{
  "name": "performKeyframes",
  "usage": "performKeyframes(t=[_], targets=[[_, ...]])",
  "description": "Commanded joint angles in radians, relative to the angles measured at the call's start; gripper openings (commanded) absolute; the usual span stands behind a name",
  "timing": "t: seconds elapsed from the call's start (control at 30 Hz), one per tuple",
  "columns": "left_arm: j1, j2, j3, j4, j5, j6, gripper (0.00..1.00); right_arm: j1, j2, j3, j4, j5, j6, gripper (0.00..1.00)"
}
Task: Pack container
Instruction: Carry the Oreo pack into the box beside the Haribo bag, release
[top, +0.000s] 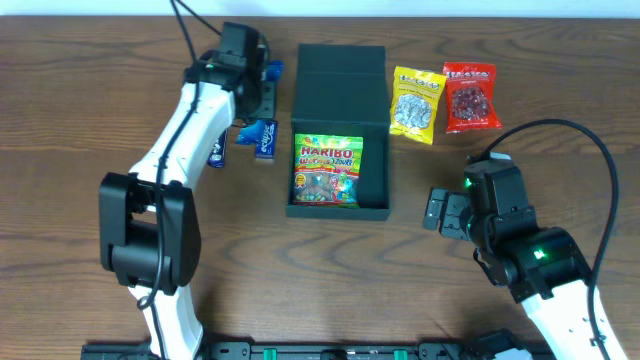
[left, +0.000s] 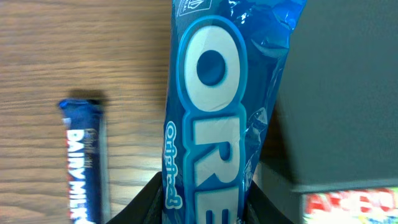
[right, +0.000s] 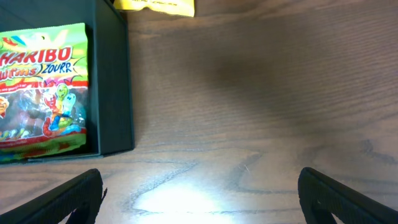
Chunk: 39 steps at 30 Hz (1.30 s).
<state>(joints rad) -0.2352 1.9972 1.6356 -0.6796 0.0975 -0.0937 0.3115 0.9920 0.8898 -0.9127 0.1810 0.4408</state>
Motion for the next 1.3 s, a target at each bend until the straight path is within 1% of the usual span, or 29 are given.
performKeyframes(t=[0.0,0.17,0.33,0.4,0.57,0.63,0.73,0.83,0.93,1.03,1.13,1.27], targets=[[-0.044,-0.031,0.056,-0.027,-0.004,-0.099,0.06,-0.003,-0.003,-0.005,0.001,0.018,0.015,0.99],[-0.119,-0.031,0.069,-0.051,0.000,-0.245,0.06,-0.003,-0.003,-0.005,0.001,0.018,0.015,0.99],[-0.219,-0.031,0.069,-0.061,0.000,-0.333,0.06,-0.003,-0.003,-0.005,0.001,0.018,0.015,0.99],[-0.271,-0.031,0.069,-0.090,0.000,-0.416,0.06,-0.003,-0.003,-0.005,0.001,0.018,0.015,0.99],[-0.343,-0.031,0.069,-0.154,0.003,-0.542,0.06,-0.003,-0.003,-0.005,0.001,0.018,0.015,0.99],[-0.375,-0.031,0.069,-0.182,0.007,-0.565,0.06,-0.003,-0.003,-0.005,0.001,0.018,0.015,0.99],[-0.429,-0.031,0.069,-0.204,0.006,-0.565,0.06,-0.003,-0.003,-0.005,0.001,0.018,0.015,0.99],[-0.480,-0.031,0.069,-0.224,-0.047,-0.566,0.06,-0.003,-0.003,-0.005,0.001,0.018,0.015,0.99],[-0.513,-0.030,0.069,-0.224,-0.067,-0.566,0.06,-0.003,-0.003,-0.005,0.001,0.018,0.015,0.99],[-0.519,-0.030,0.069,-0.220,-0.087,-0.593,0.06,-0.003,-0.003,-0.005,0.001,0.018,0.015,0.99],[-0.518,-0.030,0.068,-0.209,-0.132,-0.647,0.06,-0.003,-0.003,-0.005,0.001,0.018,0.015,0.99],[-0.519,-0.030,0.068,-0.181,-0.131,-0.697,0.06,-0.003,-0.003,-0.005,0.001,0.018,0.015,0.99]])
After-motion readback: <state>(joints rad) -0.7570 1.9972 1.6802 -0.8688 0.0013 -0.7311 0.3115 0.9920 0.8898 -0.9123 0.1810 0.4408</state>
